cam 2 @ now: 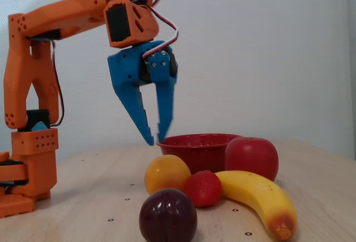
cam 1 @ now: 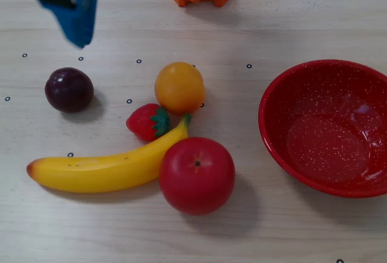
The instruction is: Put the plum in the red bowl.
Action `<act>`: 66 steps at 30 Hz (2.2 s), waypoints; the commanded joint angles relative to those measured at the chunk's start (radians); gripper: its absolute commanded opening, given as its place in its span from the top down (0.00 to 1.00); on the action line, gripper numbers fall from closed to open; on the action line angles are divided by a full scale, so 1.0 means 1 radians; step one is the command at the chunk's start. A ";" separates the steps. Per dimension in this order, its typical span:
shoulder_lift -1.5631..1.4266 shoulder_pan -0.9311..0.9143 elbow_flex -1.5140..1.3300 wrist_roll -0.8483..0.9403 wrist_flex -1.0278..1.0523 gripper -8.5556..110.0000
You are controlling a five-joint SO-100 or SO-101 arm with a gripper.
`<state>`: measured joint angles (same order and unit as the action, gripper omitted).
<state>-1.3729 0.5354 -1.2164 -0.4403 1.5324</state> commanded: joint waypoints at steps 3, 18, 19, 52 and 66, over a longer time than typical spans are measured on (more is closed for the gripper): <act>0.032 0.072 0.144 -0.106 0.063 0.78; 0.210 0.172 0.143 -0.285 0.003 0.66; 0.225 0.175 0.147 -0.293 -0.008 0.66; 0.390 0.153 0.172 -0.396 -0.140 0.63; 0.391 0.158 0.183 -0.416 -0.140 0.82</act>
<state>-0.9419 0.6934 -1.0907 -0.8237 1.4082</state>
